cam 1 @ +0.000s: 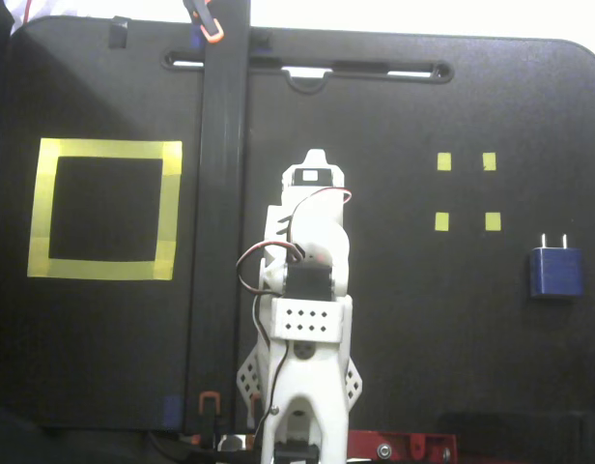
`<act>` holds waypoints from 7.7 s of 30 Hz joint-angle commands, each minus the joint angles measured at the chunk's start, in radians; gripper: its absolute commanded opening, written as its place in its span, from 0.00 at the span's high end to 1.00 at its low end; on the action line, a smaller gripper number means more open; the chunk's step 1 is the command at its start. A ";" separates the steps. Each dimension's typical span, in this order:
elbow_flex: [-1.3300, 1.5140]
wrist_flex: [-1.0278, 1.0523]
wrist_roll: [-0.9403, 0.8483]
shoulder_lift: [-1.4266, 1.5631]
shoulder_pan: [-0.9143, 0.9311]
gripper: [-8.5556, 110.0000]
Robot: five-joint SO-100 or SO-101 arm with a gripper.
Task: Grasp the block and place it in the designated area.
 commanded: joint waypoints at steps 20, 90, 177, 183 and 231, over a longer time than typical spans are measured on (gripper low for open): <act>0.006 0.003 -0.003 0.008 0.000 0.93; 0.006 -0.805 -0.026 0.008 0.011 0.93; -1.793 0.485 -0.199 -1.675 1.069 0.93; -1.913 0.623 -0.279 -1.790 1.089 0.92; -2.095 0.871 -2.256 -1.979 1.155 0.93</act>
